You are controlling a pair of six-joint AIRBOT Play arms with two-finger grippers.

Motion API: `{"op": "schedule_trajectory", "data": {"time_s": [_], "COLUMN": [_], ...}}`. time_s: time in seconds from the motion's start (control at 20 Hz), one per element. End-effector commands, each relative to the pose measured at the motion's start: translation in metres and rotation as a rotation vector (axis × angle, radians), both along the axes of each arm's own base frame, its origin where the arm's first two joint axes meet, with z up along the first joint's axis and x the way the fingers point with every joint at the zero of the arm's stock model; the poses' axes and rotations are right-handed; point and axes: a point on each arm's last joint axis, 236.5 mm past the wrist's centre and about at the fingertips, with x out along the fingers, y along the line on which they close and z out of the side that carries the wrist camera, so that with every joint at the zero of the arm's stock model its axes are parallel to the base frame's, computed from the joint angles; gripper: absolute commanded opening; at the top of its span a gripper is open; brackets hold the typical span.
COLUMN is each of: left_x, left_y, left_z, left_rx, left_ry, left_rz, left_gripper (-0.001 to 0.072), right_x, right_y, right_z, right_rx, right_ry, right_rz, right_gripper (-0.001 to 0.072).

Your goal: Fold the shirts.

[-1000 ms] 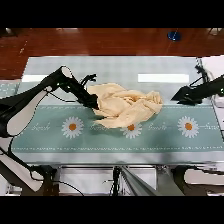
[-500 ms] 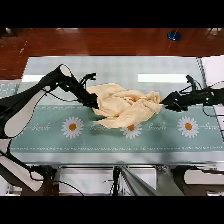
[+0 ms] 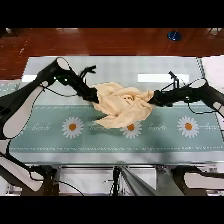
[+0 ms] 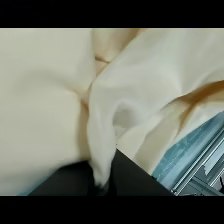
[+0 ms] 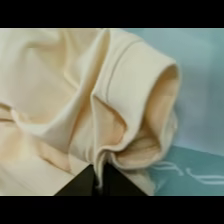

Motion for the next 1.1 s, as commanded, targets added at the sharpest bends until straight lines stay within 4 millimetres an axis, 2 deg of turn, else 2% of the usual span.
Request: {"op": "schedule_trajectory", "data": {"time_s": [0.0, 0.1, 0.15, 0.3, 0.4, 0.5, 0.6, 0.7, 0.75, 0.85, 0.95, 1.05], "left_x": [0.024, 0.046, 0.054, 0.057, 0.042, 0.02, -0.003, -0.025, -0.036, -0.057, -0.077, -0.093], "left_y": [-0.006, -0.005, -0.003, 0.013, 0.034, 0.062, 0.085, 0.105, 0.111, 0.113, 0.107, 0.109], "left_z": [0.061, 0.116, 0.151, 0.253, 0.303, 0.341, 0.377, 0.407, 0.418, 0.434, 0.437, 0.423], "left_rx": [-0.039, -0.041, -0.04, -0.024, 0.026, 0.095, 0.141, 0.17, 0.169, 0.142, 0.1, 0.116], "left_ry": [-0.136, -0.293, -0.388, -0.652, -0.798, -0.904, -1.006, -1.081, -1.107, -1.139, -1.112, -1.024], "left_rz": [-0.039, -0.016, -0.005, 0.043, 0.077, 0.134, 0.187, 0.255, 0.276, 0.293, 0.275, 0.275], "left_gripper": [0.0051, 0.0051, 0.0051, 0.005, 0.0051, 0.005, 0.005, 0.005, 0.0051, 0.0051, 0.0051, 0.0051], "right_x": [0.015, 0.021, 0.021, 0.015, 0.004, -0.012, -0.028, -0.04, -0.046, -0.058, -0.074, -0.092], "right_y": [-0.005, -0.02, -0.026, -0.045, -0.056, -0.065, -0.077, -0.091, -0.097, -0.095, -0.084, -0.077], "right_z": [0.06, 0.125, 0.158, 0.274, 0.349, 0.411, 0.451, 0.461, 0.458, 0.445, 0.425, 0.406], "right_rx": [0.022, 0.017, 0.007, -0.043, -0.088, -0.142, -0.216, -0.309, -0.348, -0.377, -0.365, -0.363], "right_ry": [-0.165, -0.326, -0.409, -0.684, -0.864, -1.008, -1.094, -1.082, -1.049, -0.973, -0.877, -0.783], "right_rz": [-0.047, -0.084, -0.094, -0.117, -0.143, -0.173, -0.211, -0.243, -0.25, -0.21, -0.14, -0.083], "right_gripper": [0.0032, 0.0033, 0.0032, 0.0032, 0.0032, 0.0032, 0.0032, 0.0032, 0.0032, 0.0032, 0.0032, 0.0032]}}
